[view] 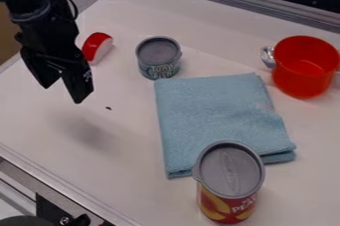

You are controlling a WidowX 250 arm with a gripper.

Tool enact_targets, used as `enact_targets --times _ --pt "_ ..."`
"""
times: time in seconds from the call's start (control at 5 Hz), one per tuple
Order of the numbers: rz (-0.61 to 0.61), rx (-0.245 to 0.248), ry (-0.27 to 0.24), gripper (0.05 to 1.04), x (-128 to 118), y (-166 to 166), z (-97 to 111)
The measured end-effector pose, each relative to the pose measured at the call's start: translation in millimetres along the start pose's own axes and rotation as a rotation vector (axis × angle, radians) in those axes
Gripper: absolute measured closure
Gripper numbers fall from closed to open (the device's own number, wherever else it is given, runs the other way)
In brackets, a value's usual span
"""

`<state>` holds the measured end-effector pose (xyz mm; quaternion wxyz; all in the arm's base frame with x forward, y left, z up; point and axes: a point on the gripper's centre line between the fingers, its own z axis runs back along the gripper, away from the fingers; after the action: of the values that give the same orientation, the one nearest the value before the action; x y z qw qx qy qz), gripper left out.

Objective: Move the can to the bottom part of the table

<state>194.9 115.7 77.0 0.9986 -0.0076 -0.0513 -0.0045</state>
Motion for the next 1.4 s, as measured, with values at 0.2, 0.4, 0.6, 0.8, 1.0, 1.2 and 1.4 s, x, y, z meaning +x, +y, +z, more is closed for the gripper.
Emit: enact_targets --times 0.2,0.4,0.6,0.8,1.0,1.2,1.4 --pt "0.005 -0.011 0.017 0.085 -2.8 -1.4 -4.9" --pt "0.002 0.017 -0.022 0.085 22.0 3.7 -7.2" --pt "0.014 0.048 -0.046 0.085 49.7 6.7 -6.1" --pt "0.033 0.051 -0.135 0.085 78.2 6.4 2.4" --pt "-0.025 0.086 -0.240 0.085 104.2 -1.9 2.2" --pt "-0.081 0.077 -0.262 0.085 136.5 -11.3 -3.0" --pt "-0.095 0.046 -0.247 0.085 161.8 -20.1 -6.3"
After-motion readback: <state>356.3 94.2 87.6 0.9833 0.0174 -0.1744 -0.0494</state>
